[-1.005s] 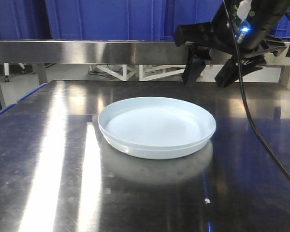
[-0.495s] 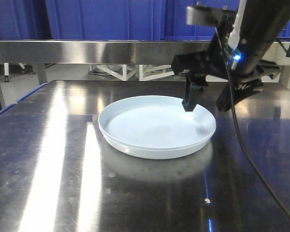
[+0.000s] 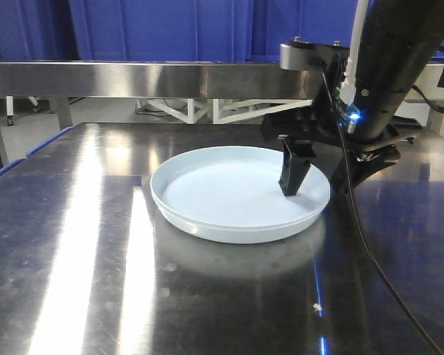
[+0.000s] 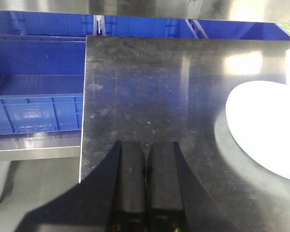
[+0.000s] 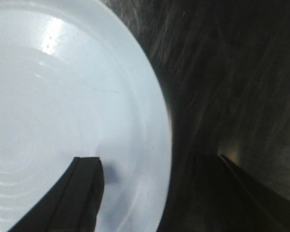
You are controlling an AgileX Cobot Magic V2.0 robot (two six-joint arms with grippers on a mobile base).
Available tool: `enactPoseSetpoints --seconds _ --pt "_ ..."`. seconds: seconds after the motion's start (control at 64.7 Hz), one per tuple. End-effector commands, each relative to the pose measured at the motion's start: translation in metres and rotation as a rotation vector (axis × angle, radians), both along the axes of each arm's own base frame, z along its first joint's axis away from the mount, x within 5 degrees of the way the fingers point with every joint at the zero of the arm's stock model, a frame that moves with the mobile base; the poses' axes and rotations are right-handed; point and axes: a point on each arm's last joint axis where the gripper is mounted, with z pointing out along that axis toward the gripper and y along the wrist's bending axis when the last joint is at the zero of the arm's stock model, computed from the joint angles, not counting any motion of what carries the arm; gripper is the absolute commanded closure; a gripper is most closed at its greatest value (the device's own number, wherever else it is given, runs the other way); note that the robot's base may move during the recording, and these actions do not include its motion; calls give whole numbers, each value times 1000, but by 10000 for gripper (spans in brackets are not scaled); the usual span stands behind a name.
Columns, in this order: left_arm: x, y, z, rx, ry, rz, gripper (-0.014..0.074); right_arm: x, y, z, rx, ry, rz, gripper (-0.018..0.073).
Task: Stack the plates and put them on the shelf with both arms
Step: 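Lower the right gripper onto the rim of the plate stack, then grip the stack rim with the right gripper and lift it up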
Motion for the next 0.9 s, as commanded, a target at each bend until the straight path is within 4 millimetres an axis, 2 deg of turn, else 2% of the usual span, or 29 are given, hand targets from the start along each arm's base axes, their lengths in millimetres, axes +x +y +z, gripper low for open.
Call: enactPoseSetpoints --seconds 0.0,0.093,0.201,0.263,0.325,0.495,0.587,0.696,0.773,0.881 --pt "3 -1 17 -40 -103 3 510 5 2 26 40 -106 0 78" --pt "3 -1 17 -40 -103 3 510 5 2 26 40 -107 0 219" --pt "3 -1 17 -40 -103 3 510 5 2 28 42 -112 0 526" --pt "3 -1 17 -40 -103 3 510 6 2 35 50 -133 0 482" --pt "3 -1 17 -40 -103 3 510 7 3 47 63 -163 0 501" --pt "3 -1 17 -40 -103 3 510 1 0 98 121 -316 -1 510" --pt "3 -1 17 -40 -103 3 510 -10 -5 124 153 -406 -4 510" --pt "3 -1 17 -40 -103 3 510 -25 -12 145 157 -478 4 510" --pt "3 -1 17 -40 -103 3 510 -38 -18 158 160 -527 8 510" --pt "3 -1 17 -40 -103 3 510 -55 -28 165 168 -558 -2 510"
